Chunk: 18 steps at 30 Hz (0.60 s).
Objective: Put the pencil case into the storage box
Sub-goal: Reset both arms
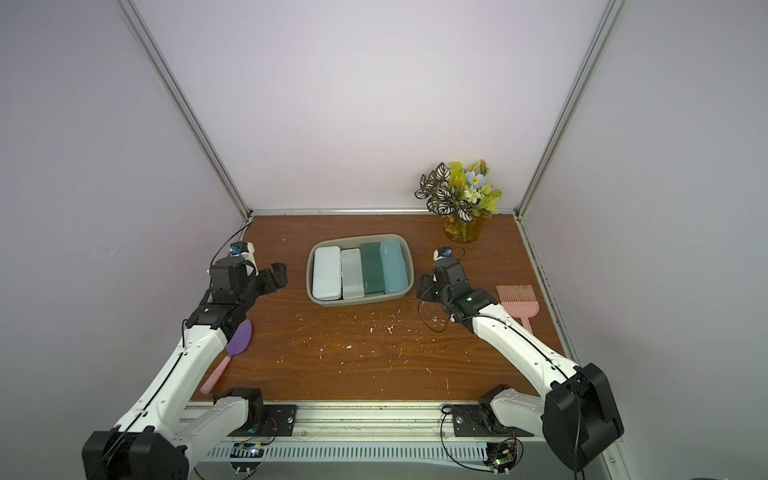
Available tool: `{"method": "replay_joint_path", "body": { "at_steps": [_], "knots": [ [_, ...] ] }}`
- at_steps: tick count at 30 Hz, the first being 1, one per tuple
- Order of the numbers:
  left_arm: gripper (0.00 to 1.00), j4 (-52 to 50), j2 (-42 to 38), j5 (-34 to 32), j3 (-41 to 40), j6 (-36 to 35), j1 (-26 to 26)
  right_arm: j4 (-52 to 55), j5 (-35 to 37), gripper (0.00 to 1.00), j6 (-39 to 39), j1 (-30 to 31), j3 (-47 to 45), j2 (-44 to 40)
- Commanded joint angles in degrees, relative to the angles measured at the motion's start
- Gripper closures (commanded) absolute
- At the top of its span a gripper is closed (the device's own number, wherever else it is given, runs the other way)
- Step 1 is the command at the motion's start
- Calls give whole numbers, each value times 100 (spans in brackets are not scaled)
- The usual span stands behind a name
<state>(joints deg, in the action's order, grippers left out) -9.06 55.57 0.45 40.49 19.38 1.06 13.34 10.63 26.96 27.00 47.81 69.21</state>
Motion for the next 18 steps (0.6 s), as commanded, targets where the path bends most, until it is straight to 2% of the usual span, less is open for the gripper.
{"method": "replay_joint_path", "body": {
  "at_steps": [1, 6, 11, 18],
  "knots": [
    [2, 1035, -124, -426, -499, -278, -51, -700, 1115, 28, -808, -539, -336, -180],
    [2, 2764, -599, -904, -1807, -235, -66, -2194, 1264, 24, -1009, -1387, -1195, -207],
    [2, 4852, -1209, -1388, -3222, -442, -71, -4301, 1607, 18, -1761, -1611, -2252, -268],
    [2, 5445, -1044, -1728, -3606, -752, -71, -6199, 1947, 11, -2057, -1976, -3067, -28]
  ]
}}
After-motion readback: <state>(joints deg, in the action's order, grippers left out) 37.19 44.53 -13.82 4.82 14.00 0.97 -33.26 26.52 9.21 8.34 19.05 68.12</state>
